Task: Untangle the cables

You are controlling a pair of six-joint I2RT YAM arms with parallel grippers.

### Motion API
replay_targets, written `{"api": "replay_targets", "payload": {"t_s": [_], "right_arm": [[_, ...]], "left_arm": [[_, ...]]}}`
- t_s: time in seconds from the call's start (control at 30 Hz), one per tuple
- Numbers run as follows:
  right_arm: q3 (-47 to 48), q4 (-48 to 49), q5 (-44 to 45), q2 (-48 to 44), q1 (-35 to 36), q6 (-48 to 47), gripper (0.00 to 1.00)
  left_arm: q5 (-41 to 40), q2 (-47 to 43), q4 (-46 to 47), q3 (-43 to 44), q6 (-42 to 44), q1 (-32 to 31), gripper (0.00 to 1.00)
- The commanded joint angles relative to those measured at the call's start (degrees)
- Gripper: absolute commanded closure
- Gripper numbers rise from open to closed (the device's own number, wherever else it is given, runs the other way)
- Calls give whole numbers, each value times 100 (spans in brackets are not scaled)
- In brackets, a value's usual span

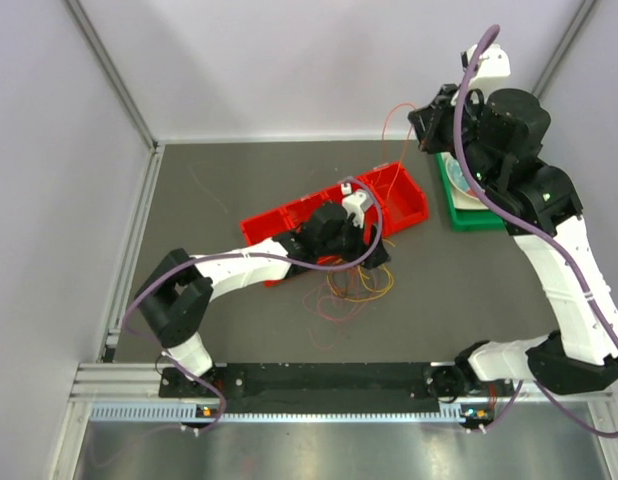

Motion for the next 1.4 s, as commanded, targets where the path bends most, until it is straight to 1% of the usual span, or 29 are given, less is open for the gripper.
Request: {"api": "replay_targets", "payload": {"t_s": [0.0, 0.07, 0.23, 0.43, 0.47, 0.5, 0.53, 0.57, 0.67, 0.7, 0.77, 0.83, 0.93, 1.03, 1.23, 1.37], "right_arm": [[-82, 170, 22, -271, -13, 85, 100], [-143, 170, 57, -315, -4, 85, 100], [-267, 249, 66, -438, -4, 111, 100], [-372, 302, 13, -500, -4, 172, 100], [-390, 285, 22, -491, -13, 173, 100], [-390, 284, 13, -500, -4, 181, 100], [-399, 276, 31, -500, -13, 190, 100], [-416, 284, 40, -500, -4, 190, 100], [-478, 276, 101, -509, -13, 181, 100], [-504, 276, 119, -509, -13, 181, 100], [-592, 293, 206, -500, -30, 155, 100], [-705, 293, 338, -491, -57, 120, 100], [-907, 258, 487, -473, -188, 181, 100], [-1223, 320, 409, -517, -443, 357, 100], [-1646, 416, 172, -482, -584, 629, 100], [-1647, 443, 101, -482, -584, 682, 100]], "left_arm": [[-762, 56, 600, 303, 93, 56, 29], [-920, 57, 609, 329, 146, 47, 30], [-1088, 162, 600, 426, 366, 3, 31], [-1255, 329, 934, 514, 419, -32, 32], [-1273, 355, 969, 531, 471, -32, 51], [-1273, 408, 987, 584, 498, -32, 66], [-1264, 426, 935, 628, 507, -41, 78], [-1281, 426, 873, 671, 550, -41, 100], [-1308, 330, 723, 672, 612, -41, 100], [-1473, 207, 654, 646, 656, -41, 100], [-1554, 40, 539, 610, 796, -32, 100], [-1755, -259, 241, 628, 980, -32, 100], [-1984, -681, -171, 768, 1261, -6, 100], [-2011, -1050, -374, 830, 1403, 82, 100], [-1967, -1306, -990, 1427, 1473, 372, 100], [-2020, -1385, -1456, 2147, 1623, 574, 100]]}}
